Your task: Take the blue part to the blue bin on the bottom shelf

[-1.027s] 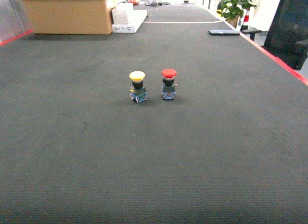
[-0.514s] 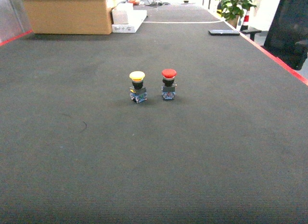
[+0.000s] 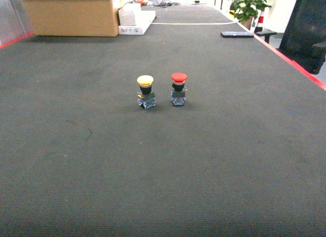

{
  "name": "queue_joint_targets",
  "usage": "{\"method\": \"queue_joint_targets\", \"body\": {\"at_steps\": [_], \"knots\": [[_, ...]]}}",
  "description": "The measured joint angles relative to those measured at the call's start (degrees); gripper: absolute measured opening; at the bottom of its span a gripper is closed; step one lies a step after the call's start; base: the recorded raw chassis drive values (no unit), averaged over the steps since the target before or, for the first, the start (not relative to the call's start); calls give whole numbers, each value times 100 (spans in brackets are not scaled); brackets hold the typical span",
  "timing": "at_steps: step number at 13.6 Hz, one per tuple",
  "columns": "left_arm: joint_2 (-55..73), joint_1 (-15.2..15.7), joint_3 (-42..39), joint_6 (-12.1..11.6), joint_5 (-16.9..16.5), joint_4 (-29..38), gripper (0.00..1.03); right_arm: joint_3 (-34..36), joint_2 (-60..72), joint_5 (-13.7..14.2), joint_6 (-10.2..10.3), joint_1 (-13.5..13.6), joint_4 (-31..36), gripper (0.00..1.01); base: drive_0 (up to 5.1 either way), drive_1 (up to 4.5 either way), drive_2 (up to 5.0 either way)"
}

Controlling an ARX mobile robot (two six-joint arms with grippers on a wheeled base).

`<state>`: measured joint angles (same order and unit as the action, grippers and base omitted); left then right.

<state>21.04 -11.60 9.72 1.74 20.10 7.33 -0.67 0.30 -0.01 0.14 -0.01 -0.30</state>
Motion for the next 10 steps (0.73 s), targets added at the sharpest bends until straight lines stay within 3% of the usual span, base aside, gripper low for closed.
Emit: {"method": "queue_joint_targets", "body": {"at_steps": [10], "knots": [[-26, 2, 0, 2, 7, -4, 45, 0, 0, -9, 0, 0, -7, 98, 0, 0, 0]]}}
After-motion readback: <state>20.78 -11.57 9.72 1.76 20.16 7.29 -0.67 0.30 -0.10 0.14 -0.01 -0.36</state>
